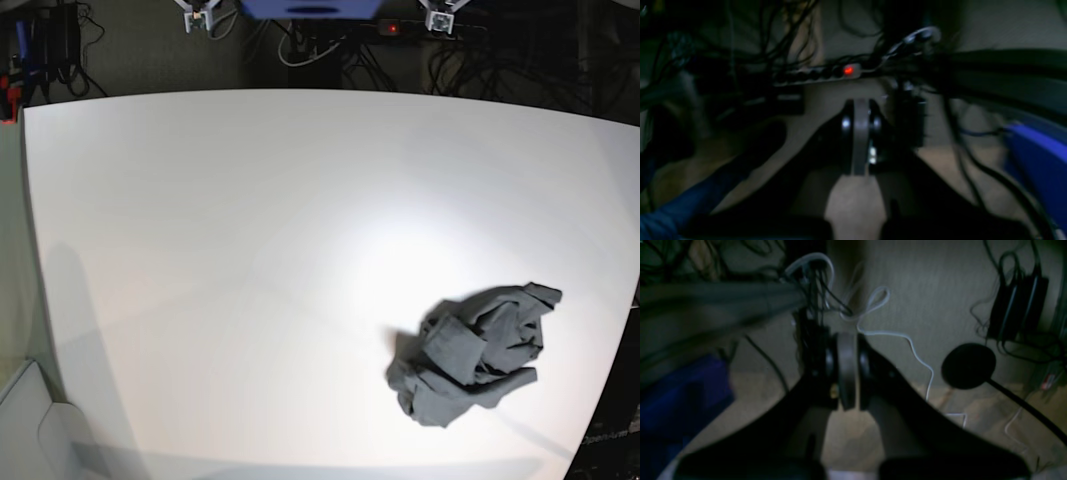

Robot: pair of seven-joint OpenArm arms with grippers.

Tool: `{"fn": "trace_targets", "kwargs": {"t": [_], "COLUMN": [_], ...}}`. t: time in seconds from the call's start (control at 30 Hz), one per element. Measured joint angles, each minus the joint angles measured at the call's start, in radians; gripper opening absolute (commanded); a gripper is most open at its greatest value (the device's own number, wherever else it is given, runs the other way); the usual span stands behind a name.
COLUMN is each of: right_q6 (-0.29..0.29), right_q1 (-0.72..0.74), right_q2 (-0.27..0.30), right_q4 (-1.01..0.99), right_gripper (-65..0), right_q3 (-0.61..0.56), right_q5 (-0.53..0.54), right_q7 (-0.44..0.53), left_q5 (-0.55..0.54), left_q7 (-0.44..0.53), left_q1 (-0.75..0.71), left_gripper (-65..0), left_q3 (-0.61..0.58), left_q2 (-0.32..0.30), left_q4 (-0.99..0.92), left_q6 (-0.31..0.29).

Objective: Layout the t-shirt on the table in an organized manner, then fold the t-shirt properly

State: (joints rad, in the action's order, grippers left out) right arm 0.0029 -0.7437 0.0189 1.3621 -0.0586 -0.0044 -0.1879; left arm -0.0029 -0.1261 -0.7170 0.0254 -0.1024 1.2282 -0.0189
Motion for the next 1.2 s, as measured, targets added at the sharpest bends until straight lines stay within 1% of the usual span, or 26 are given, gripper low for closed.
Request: {"fn": "trace_targets", "kwargs": {"t": [0.03, 0.13, 0.27, 0.3, 0.33, 0.4, 0.43, 0.53, 0.6, 0.7, 0.77, 0.8, 0.87, 0.93, 1.0, 1.13, 1.2], "right_q6": [0.001, 0.000, 0.003, 0.011, 0.035, 0.104, 0.120, 0.129, 0.129, 0.128, 0.130, 0.130, 0.130, 0.130, 0.131, 0.130, 0.131], "right_q1": [-0.021, -0.076, -0.144, -0.163, -0.179, -0.206, -0.220, -0.250, -0.253, -0.242, -0.226, -0.217, -0.207, -0.190, -0.172, -0.121, -0.101], "right_q2": [0.000, 0.001, 0.000, 0.001, 0.002, 0.002, 0.000, -0.004, 0.000, 0.000, 0.000, 0.000, 0.000, 0.000, 0.000, 0.000, 0.000], "right_q4": [0.042, 0.156, 0.294, 0.331, 0.367, 0.437, 0.472, 0.562, 0.613, 0.652, 0.653, 0.653, 0.654, 0.654, 0.660, 0.666, 0.666], "right_gripper": [-65.0, -65.0, -65.0, -65.0, -65.0, -65.0, -65.0, -65.0, -65.0, -65.0, -65.0, -65.0, -65.0, -65.0, -65.0, -64.9, -64.9], "right_q3": [0.000, 0.001, 0.000, 0.000, 0.003, 0.003, 0.003, 0.003, 0.004, 0.004, 0.004, 0.004, 0.004, 0.003, 0.003, 0.003, 0.003], "right_q5": [-0.001, -0.002, 0.000, 0.000, -0.002, 0.000, 0.000, 0.001, 0.000, 0.000, 0.001, 0.001, 0.001, 0.000, 0.000, 0.000, 0.000], "right_q7": [0.001, 0.000, -0.001, -0.002, -0.005, -0.002, -0.005, -0.013, -0.060, -0.081, -0.092, -0.098, -0.086, -0.090, -0.090, -0.089, -0.090], "left_q5": [0.000, 0.000, -0.001, 0.000, 0.000, -0.001, 0.000, 0.000, -0.001, -0.001, -0.001, -0.001, 0.000, 0.002, -0.002, -0.001, -0.001], "left_q7": [0.001, -0.008, -0.003, -0.003, 0.001, -0.005, -0.005, -0.010, -0.005, -0.006, -0.015, -0.034, -0.130, -0.187, -0.211, -0.218, -0.232], "left_q1": [-0.020, -0.069, -0.120, -0.135, -0.149, -0.174, -0.190, -0.224, -0.240, -0.256, -0.262, -0.265, -0.254, -0.224, -0.189, -0.152, -0.132], "left_gripper": [-64.7, -64.7, -64.7, -64.7, -64.7, -64.7, -64.6, -64.6, -64.5, -64.5, -64.5, -64.5, -64.5, -64.5, -64.5, -64.4, -61.7], "left_q3": [0.010, 0.021, 0.032, 0.032, 0.035, 0.037, 0.037, 0.033, 0.037, 0.038, 0.048, 0.067, 0.107, 0.133, 0.151, 0.170, 0.169], "left_q2": [-0.003, -0.029, -0.042, -0.045, -0.048, -0.050, -0.050, -0.073, -0.080, -0.079, -0.076, -0.074, -0.074, -0.074, -0.071, -0.066, -0.066], "left_q4": [0.028, 0.098, 0.212, 0.248, 0.278, 0.338, 0.367, 0.446, 0.499, 0.576, 0.625, 0.651, 0.703, 0.745, 0.774, 0.779, 0.779], "left_q6": [0.013, 0.021, 0.012, 0.015, 0.015, 0.014, 0.014, 0.006, 0.017, 0.015, 0.000, -0.001, 0.011, 0.011, 0.001, 0.004, 0.003]}}
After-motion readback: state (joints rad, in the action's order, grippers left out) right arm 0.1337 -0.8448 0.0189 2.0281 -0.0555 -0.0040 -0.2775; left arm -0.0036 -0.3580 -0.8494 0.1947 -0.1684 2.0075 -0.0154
